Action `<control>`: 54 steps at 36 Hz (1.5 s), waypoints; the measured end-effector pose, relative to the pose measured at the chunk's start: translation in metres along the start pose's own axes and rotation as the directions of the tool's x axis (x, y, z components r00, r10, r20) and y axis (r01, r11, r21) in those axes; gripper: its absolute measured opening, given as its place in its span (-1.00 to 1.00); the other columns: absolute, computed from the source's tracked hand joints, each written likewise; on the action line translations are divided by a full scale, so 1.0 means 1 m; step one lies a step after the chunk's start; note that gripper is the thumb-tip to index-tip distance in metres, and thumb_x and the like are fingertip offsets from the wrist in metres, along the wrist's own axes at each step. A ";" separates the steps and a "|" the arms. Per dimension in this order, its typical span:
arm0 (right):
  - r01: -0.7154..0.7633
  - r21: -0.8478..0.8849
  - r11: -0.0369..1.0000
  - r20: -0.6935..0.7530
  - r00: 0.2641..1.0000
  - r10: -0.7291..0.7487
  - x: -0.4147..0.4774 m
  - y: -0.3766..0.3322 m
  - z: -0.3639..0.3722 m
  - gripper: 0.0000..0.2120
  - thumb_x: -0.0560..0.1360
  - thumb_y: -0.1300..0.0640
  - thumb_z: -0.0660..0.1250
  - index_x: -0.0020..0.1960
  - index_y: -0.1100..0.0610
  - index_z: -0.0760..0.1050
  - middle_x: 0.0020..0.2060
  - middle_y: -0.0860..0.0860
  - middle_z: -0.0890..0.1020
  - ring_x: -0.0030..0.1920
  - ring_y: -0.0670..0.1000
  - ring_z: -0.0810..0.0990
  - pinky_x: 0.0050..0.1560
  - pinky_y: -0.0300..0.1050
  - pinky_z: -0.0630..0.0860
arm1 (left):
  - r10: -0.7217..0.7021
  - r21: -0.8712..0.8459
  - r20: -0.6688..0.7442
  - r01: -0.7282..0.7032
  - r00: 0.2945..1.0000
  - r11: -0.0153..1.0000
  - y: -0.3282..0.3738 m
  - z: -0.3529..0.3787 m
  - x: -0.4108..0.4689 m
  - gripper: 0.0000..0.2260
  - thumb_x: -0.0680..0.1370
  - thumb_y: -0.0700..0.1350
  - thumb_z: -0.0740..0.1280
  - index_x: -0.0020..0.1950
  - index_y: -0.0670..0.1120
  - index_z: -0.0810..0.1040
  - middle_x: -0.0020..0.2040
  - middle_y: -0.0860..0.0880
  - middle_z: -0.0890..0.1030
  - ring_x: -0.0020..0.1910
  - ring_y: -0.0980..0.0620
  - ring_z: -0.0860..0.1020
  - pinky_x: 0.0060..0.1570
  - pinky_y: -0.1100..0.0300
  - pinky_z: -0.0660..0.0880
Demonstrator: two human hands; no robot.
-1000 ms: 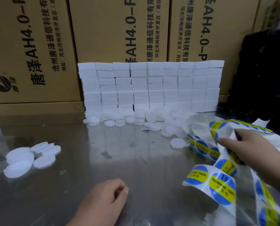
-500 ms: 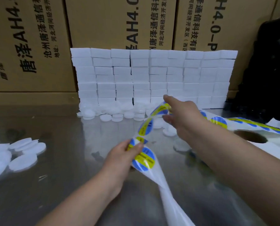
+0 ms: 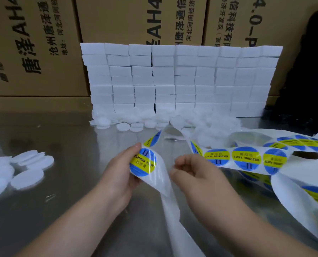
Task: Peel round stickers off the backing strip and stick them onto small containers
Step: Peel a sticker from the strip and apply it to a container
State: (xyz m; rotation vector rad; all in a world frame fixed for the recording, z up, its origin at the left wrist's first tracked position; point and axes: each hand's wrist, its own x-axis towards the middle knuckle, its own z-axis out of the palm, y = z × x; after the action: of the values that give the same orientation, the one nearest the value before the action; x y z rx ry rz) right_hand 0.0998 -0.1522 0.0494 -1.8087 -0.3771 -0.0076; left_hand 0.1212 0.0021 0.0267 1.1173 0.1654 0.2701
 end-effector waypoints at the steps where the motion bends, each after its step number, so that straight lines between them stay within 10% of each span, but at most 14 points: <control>1: -0.041 -0.024 0.999 0.033 0.999 0.042 0.003 0.000 0.003 -0.90 0.42 0.10 0.29 -0.07 0.01 0.47 -0.24 -0.16 0.59 -0.30 -0.26 0.50 -0.31 -0.46 0.37 | 0.001 0.015 0.005 -0.001 1.000 1.000 0.000 0.001 -0.001 -0.84 0.50 -0.06 0.27 -0.13 -0.11 0.58 -0.27 -0.07 0.64 -0.28 0.00 0.59 -0.14 0.12 0.47; 5: -0.073 -0.038 0.997 0.183 0.980 0.079 0.012 0.000 0.014 -0.81 0.38 0.06 0.33 -0.02 0.07 0.55 -0.13 -0.01 0.67 -0.11 -0.10 0.62 -0.07 -0.21 0.49 | 0.059 0.121 -0.001 -0.058 0.998 0.991 -0.003 0.002 -0.007 -0.77 0.45 -0.10 0.33 0.08 -0.13 0.55 -0.09 -0.11 0.63 -0.13 -0.07 0.59 -0.05 0.05 0.50; 10: -0.048 0.062 0.997 0.276 0.961 0.029 0.021 0.012 0.020 -0.84 0.28 0.11 0.37 -0.23 0.20 0.57 -0.41 -0.05 0.55 -0.38 -0.14 0.47 -0.38 -0.34 0.37 | 0.105 0.254 0.021 -0.107 0.994 0.961 -0.006 0.003 -0.010 -0.82 0.50 -0.07 0.31 0.09 0.08 0.50 0.17 0.02 0.56 0.10 0.09 0.55 0.23 0.11 0.40; 14: -0.100 0.261 0.960 0.006 0.995 0.102 0.038 0.036 0.015 -0.86 0.34 0.21 0.40 -0.27 0.31 0.55 -0.43 0.07 0.54 -0.36 -0.02 0.47 -0.30 -0.21 0.36 | 0.207 0.351 -0.049 -0.177 0.977 0.919 -0.010 0.002 -0.007 -0.78 0.55 -0.02 0.22 0.19 0.11 0.41 0.08 0.23 0.45 -0.03 0.41 0.40 -0.09 0.51 0.26; 22: -0.082 0.350 0.933 -0.183 0.971 0.154 0.042 0.056 0.014 -0.88 0.42 0.17 0.37 -0.21 0.22 0.60 -0.27 0.22 0.66 -0.29 0.03 0.54 -0.19 -0.06 0.45 | 0.264 0.536 -0.270 -0.083 0.926 0.840 -0.016 0.002 0.029 -0.87 0.52 -0.19 0.22 -0.21 -0.12 0.50 -0.29 0.01 0.45 -0.28 0.06 0.38 -0.35 0.21 0.25; 30: -0.074 0.373 0.925 -0.223 0.960 0.167 0.051 0.058 0.010 -0.89 0.41 0.15 0.39 -0.22 0.19 0.60 -0.26 0.19 0.66 -0.29 0.03 0.56 -0.17 -0.05 0.48 | 0.214 0.978 0.122 -0.154 0.969 0.141 0.017 0.015 0.140 -0.70 0.53 -0.11 0.18 0.24 0.06 0.48 0.19 0.03 0.50 0.09 -0.03 0.48 -0.05 0.20 0.44; 33: -0.080 0.354 0.932 -0.210 0.964 0.162 0.053 0.060 0.008 -0.92 0.40 0.12 0.40 -0.26 0.07 0.62 -0.37 0.04 0.66 -0.36 -0.08 0.58 -0.28 -0.18 0.47 | 0.121 0.935 0.306 -0.274 0.944 -0.225 0.013 0.036 0.173 -0.65 0.54 -0.07 0.17 0.33 0.09 0.40 0.36 -0.04 0.37 0.30 -0.10 0.33 0.15 0.07 0.34; 37: -0.062 0.359 0.931 -0.213 0.966 0.147 0.056 0.060 0.006 -0.89 0.36 0.12 0.41 -0.31 -0.05 0.64 -0.43 -0.08 0.65 -0.45 -0.27 0.53 -0.44 -0.42 0.41 | -0.038 0.786 0.441 -0.407 0.897 -0.465 -0.007 0.076 0.209 -0.57 0.57 0.05 0.14 0.44 0.07 0.24 0.46 -0.07 0.20 0.41 -0.12 0.16 0.29 -0.01 0.20; 47: -0.082 0.406 0.910 -0.203 0.963 0.177 0.058 0.057 0.002 -0.67 0.40 0.26 0.35 -0.45 -0.06 0.62 -0.53 -0.09 0.61 -0.51 -0.27 0.52 -0.51 -0.49 0.36 | -0.139 0.754 0.441 -0.450 0.887 -0.479 -0.050 0.110 0.233 -0.56 0.58 0.01 0.10 0.47 0.01 0.18 0.39 -0.08 0.36 0.34 -0.12 0.31 0.32 -0.03 0.12; 54: -0.100 0.414 0.905 -0.204 0.958 0.199 0.058 0.054 0.004 -0.65 0.39 0.31 0.31 -0.47 -0.02 0.62 -0.54 -0.01 0.57 -0.53 -0.20 0.47 -0.53 -0.44 0.37 | 0.017 0.755 0.526 -0.458 0.850 -0.470 -0.052 0.107 0.226 -0.85 0.52 -0.28 0.15 -0.05 -0.14 0.49 -0.21 -0.04 0.42 -0.14 -0.07 0.46 -0.24 0.14 0.31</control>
State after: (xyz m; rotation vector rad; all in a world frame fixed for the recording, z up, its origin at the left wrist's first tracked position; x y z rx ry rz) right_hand 0.1680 -0.1458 0.0095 -1.4042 -0.0537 -0.0400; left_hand 0.3727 -0.0450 0.0267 3.1786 -0.3029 0.4121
